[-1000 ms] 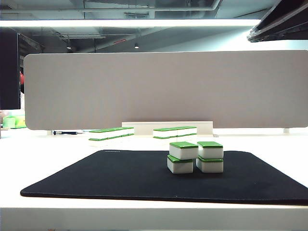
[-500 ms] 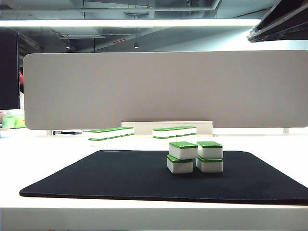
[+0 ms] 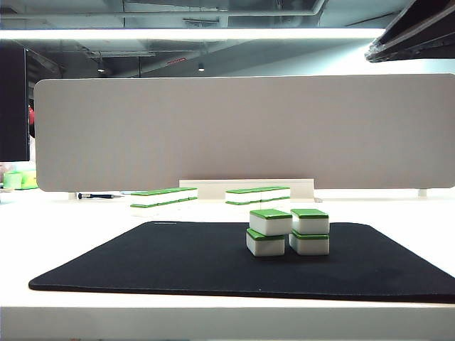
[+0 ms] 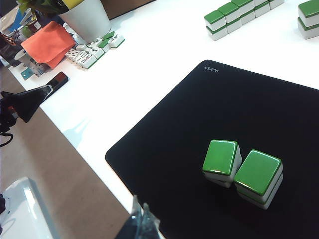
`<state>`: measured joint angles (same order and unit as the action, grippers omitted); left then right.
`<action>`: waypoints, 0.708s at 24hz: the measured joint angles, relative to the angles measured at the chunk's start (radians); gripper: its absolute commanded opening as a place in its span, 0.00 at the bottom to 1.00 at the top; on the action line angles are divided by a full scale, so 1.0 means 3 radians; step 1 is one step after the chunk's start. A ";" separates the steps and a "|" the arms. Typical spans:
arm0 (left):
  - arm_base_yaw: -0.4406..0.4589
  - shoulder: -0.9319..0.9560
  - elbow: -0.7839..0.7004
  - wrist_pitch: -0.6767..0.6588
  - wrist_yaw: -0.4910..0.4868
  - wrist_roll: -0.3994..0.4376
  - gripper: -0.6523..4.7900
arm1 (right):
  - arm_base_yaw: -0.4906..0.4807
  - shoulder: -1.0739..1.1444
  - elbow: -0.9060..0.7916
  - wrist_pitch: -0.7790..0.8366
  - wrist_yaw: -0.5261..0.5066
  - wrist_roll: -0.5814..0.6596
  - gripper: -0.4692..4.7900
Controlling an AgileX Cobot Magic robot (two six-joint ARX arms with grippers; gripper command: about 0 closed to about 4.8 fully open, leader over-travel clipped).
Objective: Take a mahjong tile from the mahjong wall and then place it on the table close to you.
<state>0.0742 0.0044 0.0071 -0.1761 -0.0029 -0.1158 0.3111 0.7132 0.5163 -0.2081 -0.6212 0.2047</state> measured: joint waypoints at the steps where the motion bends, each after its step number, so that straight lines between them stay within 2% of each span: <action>1: 0.0000 0.0001 0.0000 -0.0001 0.0000 0.0000 0.26 | 0.0000 0.0000 0.0001 0.0000 0.0000 0.0000 0.09; 11: 0.0000 0.0000 0.0000 0.0000 0.0000 0.0000 0.26 | -0.0001 0.0000 0.0001 -0.0008 0.0004 -0.0056 0.09; 17: 0.0000 0.0000 0.0000 0.0000 0.0000 0.0000 0.26 | -0.0022 -0.0006 0.0000 -0.0017 0.0612 -0.0173 0.09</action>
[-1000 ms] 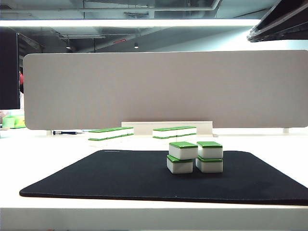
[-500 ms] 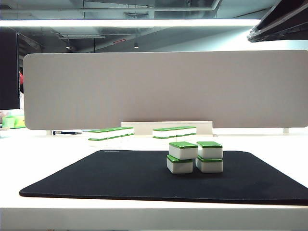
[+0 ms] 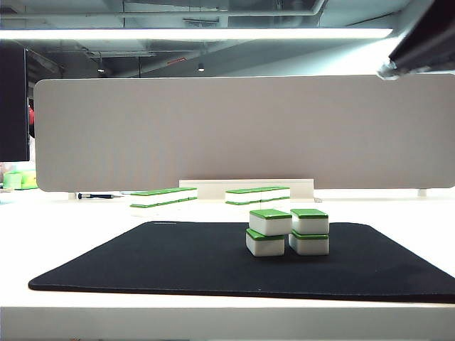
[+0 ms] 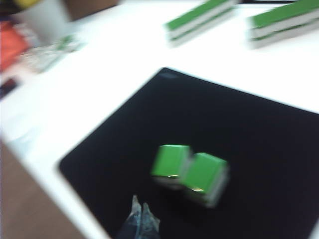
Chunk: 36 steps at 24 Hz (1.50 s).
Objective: Take a mahjong tile from the mahjong wall and then place it on the table close to you.
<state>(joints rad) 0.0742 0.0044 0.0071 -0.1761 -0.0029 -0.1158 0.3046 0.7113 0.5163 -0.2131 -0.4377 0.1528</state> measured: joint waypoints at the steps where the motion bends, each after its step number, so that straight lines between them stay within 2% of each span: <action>1: 0.0000 0.0000 0.0000 0.0000 0.0000 0.0000 0.26 | -0.0061 -0.0043 -0.0006 -0.0013 0.0155 -0.0005 0.09; 8: 0.0000 0.0000 0.0000 0.0000 0.0001 0.0000 0.26 | -0.0295 -0.0070 -0.0048 0.0163 0.0491 -0.0011 0.09; 16: 0.0000 0.0001 0.0000 0.0000 0.0001 0.0000 0.26 | -0.0698 -0.0397 -0.0404 0.0380 0.0528 -0.0083 0.09; 26: 0.0000 0.0001 0.0000 0.0000 0.0001 0.0000 0.26 | -0.1167 -0.0902 -0.0801 0.0406 0.0886 -0.0243 0.09; 36: 0.0000 0.0000 0.0000 0.0000 0.0001 0.0000 0.26 | -0.1275 -0.1462 -0.1169 0.0436 0.1233 -0.0280 0.09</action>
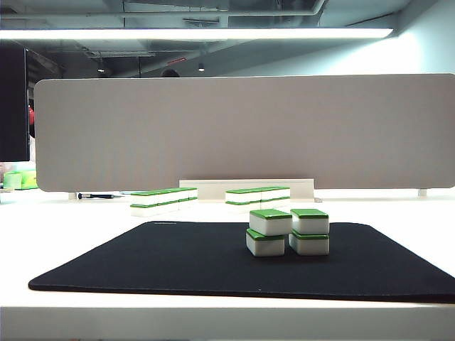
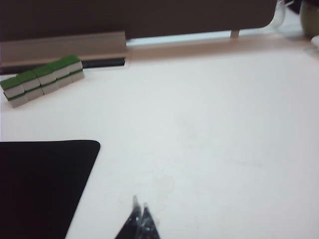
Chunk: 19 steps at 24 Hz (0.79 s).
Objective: Take a mahjong tile from the mahjong wall and then place it on the table close to you.
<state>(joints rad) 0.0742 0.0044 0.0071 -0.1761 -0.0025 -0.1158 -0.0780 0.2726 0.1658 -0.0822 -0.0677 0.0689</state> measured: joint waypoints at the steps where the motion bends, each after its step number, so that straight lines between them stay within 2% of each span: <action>1: 0.0000 0.0000 0.0000 0.0000 0.0000 0.0000 0.26 | 0.0000 -0.0052 -0.0041 0.0009 0.0003 0.0000 0.09; 19: 0.0000 0.0001 0.0000 0.0000 0.0000 0.0000 0.26 | -0.0003 -0.0743 -0.0524 -0.0032 0.0013 -0.0001 0.09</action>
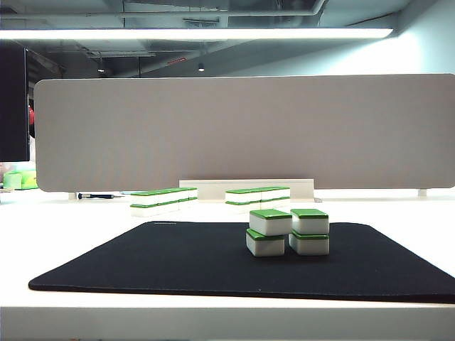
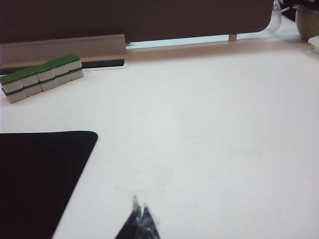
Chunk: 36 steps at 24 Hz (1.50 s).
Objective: Take a mahjong tile from the mahjong wall and then place it on the table close to you.
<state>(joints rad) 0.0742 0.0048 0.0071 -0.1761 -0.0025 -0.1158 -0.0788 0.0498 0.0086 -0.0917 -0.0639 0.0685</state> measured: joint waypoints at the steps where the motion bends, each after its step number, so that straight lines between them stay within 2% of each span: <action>1: 0.0000 0.0000 0.0000 -0.0001 0.0000 0.0000 0.26 | 0.0000 -0.0017 0.0000 -0.0009 0.0000 0.0001 0.09; 6: 0.0000 -0.0001 0.0000 0.0000 0.0000 0.0000 0.26 | 0.0000 -0.0153 -0.0001 -0.0086 0.0037 -0.0006 0.09; 9: 0.0000 -0.0001 0.0000 0.0000 0.0000 0.0000 0.26 | 0.0003 -0.0153 -0.0001 -0.0318 0.0064 -0.0055 0.09; 36: 0.0000 -0.0001 0.0000 0.0000 0.0000 0.0000 0.26 | 0.0005 -0.0153 -0.0001 -0.0315 0.0127 -0.0148 0.09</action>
<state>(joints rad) 0.0742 0.0044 0.0071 -0.1761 -0.0025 -0.1158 -0.0772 0.0040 0.0082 -0.1864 -0.0257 0.0242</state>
